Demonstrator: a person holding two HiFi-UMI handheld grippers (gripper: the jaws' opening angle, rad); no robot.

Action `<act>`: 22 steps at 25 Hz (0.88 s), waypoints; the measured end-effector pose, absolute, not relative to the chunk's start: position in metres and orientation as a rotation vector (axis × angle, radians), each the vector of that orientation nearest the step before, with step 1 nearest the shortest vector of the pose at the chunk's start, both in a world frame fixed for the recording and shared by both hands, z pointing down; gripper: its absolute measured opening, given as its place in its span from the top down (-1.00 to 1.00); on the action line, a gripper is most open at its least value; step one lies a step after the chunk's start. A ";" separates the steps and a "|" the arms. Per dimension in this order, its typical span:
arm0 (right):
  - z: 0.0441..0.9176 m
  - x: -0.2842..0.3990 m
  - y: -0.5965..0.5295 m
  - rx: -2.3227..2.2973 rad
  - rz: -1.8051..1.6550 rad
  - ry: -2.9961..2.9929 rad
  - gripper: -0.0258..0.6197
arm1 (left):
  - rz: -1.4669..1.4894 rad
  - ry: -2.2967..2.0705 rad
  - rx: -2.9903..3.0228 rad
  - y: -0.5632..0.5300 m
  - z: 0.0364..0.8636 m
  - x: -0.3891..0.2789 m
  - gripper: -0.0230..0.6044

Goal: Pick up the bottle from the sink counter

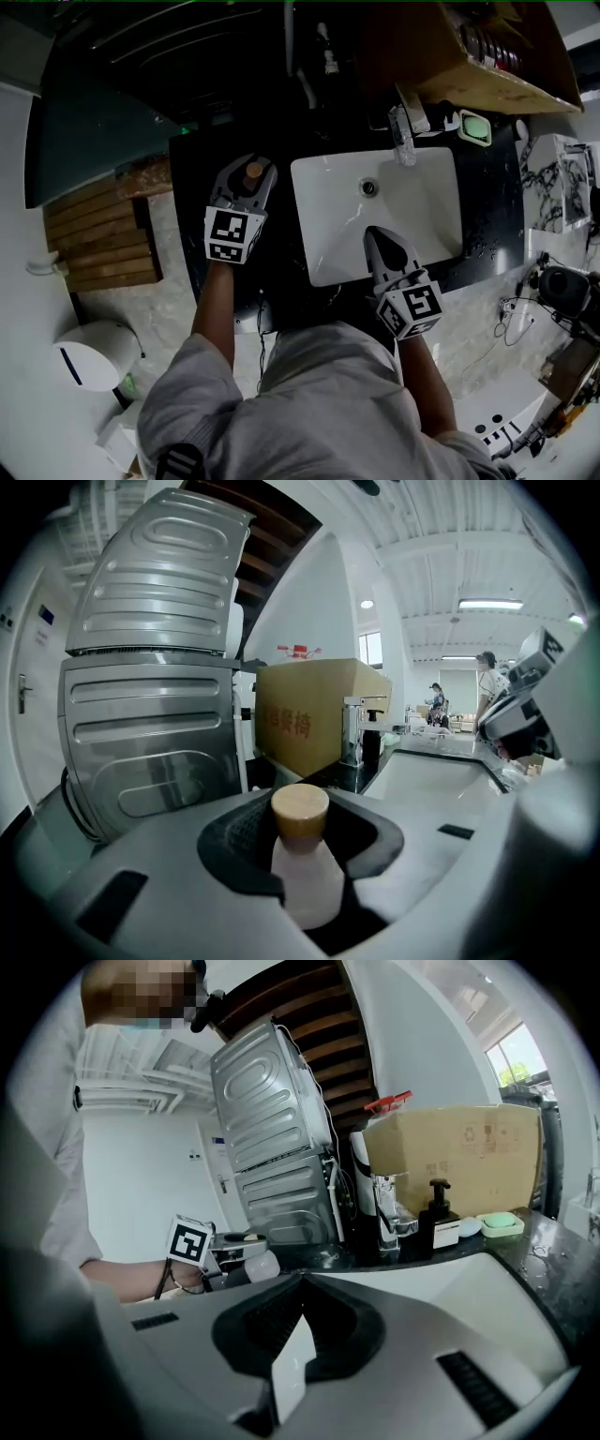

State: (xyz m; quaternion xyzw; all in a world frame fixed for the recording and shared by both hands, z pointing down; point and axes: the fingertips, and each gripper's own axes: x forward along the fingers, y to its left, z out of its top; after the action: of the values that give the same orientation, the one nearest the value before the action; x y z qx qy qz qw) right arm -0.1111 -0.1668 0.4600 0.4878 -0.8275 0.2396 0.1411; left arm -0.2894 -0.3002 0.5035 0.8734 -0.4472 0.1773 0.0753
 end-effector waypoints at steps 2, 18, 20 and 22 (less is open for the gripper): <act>0.460 -0.110 -0.167 1.412 0.691 -2.392 0.89 | 0.529 -1.339 2.615 -0.295 0.502 -0.287 0.52; 0.462 -0.087 -0.159 1.452 0.634 -2.402 0.89 | 0.461 -1.312 2.584 -0.236 0.470 -0.239 0.52; 0.461 -0.084 -0.162 1.433 0.621 -2.419 0.89 | 0.461 -1.312 2.581 -0.227 0.465 -0.225 0.52; 0.458 -0.080 -0.165 1.403 0.607 -2.451 0.89 | 0.468 -1.336 2.578 -0.220 0.459 -0.212 0.52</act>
State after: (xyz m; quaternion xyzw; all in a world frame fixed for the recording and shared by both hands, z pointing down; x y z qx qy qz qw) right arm -0.0795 -0.1648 0.4575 0.4820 -0.8416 0.2085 0.1261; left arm -0.2120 -0.2197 0.4586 0.8722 -0.4519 0.1582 0.1000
